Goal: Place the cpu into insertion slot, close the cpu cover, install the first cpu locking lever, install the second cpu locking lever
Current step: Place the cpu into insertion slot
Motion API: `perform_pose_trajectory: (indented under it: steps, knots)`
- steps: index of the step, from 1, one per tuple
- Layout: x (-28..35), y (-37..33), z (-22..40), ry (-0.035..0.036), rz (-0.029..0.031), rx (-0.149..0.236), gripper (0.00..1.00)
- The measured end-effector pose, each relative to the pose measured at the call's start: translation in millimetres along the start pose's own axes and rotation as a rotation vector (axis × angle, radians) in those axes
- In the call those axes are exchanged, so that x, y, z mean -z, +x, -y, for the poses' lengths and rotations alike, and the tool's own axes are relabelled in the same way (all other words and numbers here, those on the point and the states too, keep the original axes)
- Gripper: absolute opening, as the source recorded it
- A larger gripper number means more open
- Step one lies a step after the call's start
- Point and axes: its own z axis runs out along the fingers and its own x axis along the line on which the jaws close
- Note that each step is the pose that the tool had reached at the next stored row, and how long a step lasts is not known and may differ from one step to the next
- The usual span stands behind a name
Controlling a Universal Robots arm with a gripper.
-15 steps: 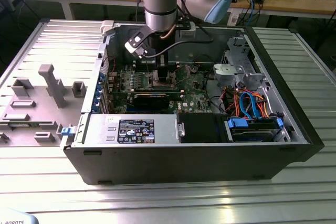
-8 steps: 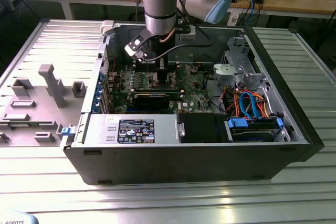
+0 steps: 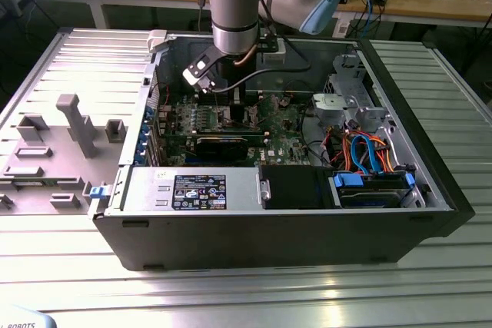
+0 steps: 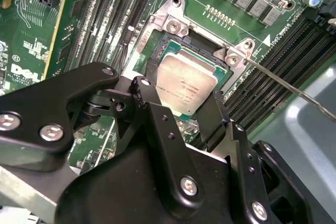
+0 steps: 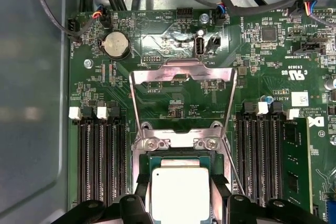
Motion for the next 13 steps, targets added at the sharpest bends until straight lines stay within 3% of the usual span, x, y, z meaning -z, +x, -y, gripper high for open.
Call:
perform_pose_trajectory:
  steps: [13]
  knots:
    - [-1.5, 0.1, 0.1, -0.0002, -0.0001, 0.0, 0.55]
